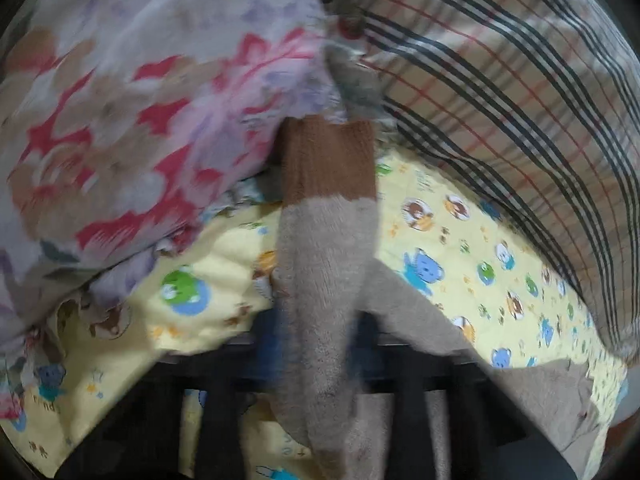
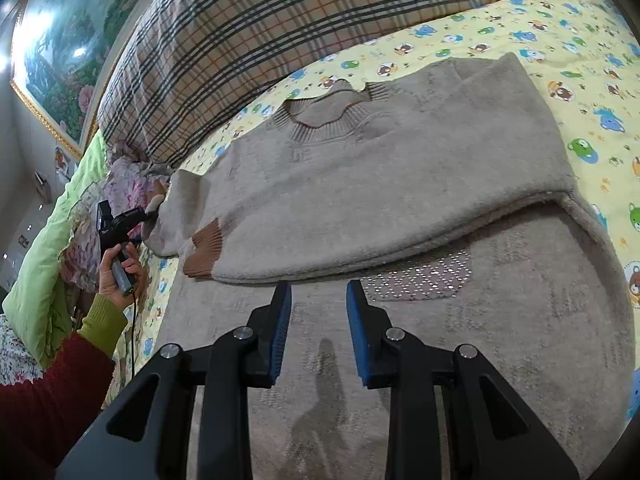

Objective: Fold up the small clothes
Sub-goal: 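Grasp the other sleeve cuff with the left gripper and lift it, then fold the held sleeve across the sweater body and open the left gripper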

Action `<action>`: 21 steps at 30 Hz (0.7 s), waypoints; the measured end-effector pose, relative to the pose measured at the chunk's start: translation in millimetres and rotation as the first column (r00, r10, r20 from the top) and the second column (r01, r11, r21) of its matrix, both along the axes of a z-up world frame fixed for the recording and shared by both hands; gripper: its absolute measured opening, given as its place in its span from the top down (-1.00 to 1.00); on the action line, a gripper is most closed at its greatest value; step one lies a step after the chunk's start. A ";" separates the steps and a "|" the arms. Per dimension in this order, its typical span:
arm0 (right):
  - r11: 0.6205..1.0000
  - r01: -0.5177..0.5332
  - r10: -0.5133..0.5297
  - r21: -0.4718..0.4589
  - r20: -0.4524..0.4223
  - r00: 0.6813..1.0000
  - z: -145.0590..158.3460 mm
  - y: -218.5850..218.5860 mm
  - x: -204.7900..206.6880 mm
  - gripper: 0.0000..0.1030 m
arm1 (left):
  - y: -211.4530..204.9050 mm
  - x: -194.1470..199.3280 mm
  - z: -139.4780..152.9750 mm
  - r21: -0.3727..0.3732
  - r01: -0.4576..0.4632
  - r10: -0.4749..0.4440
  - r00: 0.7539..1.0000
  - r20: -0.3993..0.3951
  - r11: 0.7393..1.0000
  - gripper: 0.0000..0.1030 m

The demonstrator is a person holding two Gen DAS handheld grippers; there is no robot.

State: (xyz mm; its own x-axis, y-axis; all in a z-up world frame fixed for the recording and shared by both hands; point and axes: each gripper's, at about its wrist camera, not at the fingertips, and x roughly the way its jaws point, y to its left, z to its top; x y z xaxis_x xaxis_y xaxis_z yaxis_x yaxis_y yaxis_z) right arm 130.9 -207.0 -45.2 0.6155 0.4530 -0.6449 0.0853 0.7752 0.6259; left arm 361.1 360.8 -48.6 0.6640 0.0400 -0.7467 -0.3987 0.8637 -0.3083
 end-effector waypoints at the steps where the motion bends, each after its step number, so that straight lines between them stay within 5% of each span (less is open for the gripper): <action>1: 1.000 0.006 -0.006 -0.003 0.004 1.000 1.4 -1.5 -1.9 0.42 | -4.7 -3.7 4.3 0.012 0.004 -0.004 1.000 0.008 1.000 0.79; 6: 0.999 0.032 -0.033 0.007 0.040 0.999 6.4 -10.4 -11.9 0.42 | -61.6 -44.2 59.1 0.078 0.108 -0.121 0.977 0.173 0.991 0.82; 11: 0.997 0.069 -0.071 0.041 0.066 0.995 6.4 -18.8 -22.4 0.42 | -177.5 -88.4 108.6 0.173 0.324 -0.360 0.894 0.266 0.930 0.82; 17: 0.991 0.112 -0.116 0.074 0.065 0.991 6.8 -33.4 -38.1 0.42 | -307.0 -107.9 102.2 0.231 0.530 -0.576 0.780 0.243 0.816 0.81; 21: 0.986 0.150 -0.155 0.070 0.071 0.985 10.2 -50.0 -50.8 0.42 | -367.1 -110.3 71.8 0.233 0.611 -0.650 0.739 0.176 0.757 0.81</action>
